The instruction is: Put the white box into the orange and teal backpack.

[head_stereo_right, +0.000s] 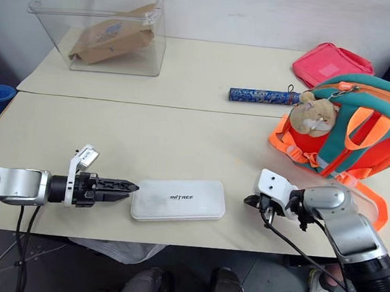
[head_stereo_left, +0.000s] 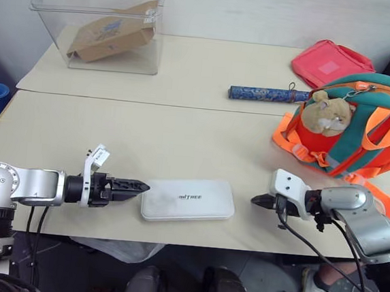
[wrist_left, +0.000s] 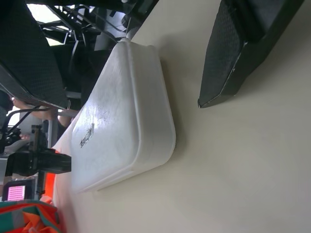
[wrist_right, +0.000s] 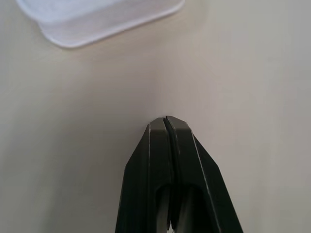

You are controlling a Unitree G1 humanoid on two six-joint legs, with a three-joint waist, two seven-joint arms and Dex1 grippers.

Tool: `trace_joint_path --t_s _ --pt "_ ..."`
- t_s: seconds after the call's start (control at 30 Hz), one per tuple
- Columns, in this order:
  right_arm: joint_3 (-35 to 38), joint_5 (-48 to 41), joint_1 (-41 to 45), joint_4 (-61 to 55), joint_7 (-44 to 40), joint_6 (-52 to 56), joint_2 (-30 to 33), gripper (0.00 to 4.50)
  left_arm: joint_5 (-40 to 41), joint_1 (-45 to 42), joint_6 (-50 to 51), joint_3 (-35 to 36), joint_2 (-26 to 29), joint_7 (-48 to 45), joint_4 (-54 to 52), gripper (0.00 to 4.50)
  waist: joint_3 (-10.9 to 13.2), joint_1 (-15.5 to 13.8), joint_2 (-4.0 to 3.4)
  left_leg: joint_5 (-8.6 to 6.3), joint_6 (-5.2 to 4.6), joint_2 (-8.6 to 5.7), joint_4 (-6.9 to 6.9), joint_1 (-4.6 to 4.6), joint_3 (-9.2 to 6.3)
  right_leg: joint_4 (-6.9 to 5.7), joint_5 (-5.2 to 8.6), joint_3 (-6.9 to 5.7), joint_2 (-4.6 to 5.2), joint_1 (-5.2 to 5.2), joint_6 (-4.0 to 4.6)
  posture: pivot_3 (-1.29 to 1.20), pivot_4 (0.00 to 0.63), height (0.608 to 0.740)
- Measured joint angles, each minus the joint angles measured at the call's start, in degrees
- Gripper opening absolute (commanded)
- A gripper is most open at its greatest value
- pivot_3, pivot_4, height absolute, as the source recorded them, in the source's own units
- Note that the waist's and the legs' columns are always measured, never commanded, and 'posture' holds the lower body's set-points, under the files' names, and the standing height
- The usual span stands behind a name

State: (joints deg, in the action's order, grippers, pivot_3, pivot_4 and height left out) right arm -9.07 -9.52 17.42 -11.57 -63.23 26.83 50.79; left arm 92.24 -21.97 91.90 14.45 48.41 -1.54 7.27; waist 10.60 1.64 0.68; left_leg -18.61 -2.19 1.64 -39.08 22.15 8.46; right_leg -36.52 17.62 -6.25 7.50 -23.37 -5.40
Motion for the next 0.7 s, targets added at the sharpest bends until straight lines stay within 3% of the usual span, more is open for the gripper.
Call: trace_joint_path --t_s 0.13,0.37,0.63,0.7 --pt "-0.23 -0.71 0.22 -1.44 0.03 1.58 -0.76 0.00 3.47 0.53 -1.42 -1.40 0.58 2.07 0.06 4.47 0.00 -0.13 0.00 0.01 0.05 0.03 0.04 0.00 -0.01 -0.01 0.03 0.02 -0.03 -0.05 0.05 0.00 0.150 0.740" --pt "-5.81 -1.11 4.01 -4.39 -0.12 4.78 -4.76 0.00 17.96 1.41 -10.87 -9.83 -0.11 11.81 -0.52 4.47 0.00 -0.98 0.00 0.02 0.01 -0.07 0.02 0.01 -0.08 0.01 0.02 0.06 0.13 -0.02 0.05 0.00 0.150 0.740" --pt "-8.22 0.14 6.78 -2.35 -0.12 4.31 -6.55 0.00 19.97 0.79 -14.88 -12.99 -3.68 13.43 -1.23 4.47 0.00 -1.55 0.00 0.04 -0.04 -0.11 0.01 0.03 -0.06 0.01 0.02 0.00 0.07 -0.01 0.05 0.00 0.150 0.740" --pt "-8.22 0.21 6.76 -1.75 -0.11 4.00 -6.55 0.00 19.96 0.80 -15.11 -13.07 -3.98 13.34 -1.25 4.07 0.00 -1.55 0.00 0.05 -0.05 -0.11 0.01 0.03 -0.06 0.01 0.02 -0.01 0.05 0.00 0.05 0.00 0.150 0.740"
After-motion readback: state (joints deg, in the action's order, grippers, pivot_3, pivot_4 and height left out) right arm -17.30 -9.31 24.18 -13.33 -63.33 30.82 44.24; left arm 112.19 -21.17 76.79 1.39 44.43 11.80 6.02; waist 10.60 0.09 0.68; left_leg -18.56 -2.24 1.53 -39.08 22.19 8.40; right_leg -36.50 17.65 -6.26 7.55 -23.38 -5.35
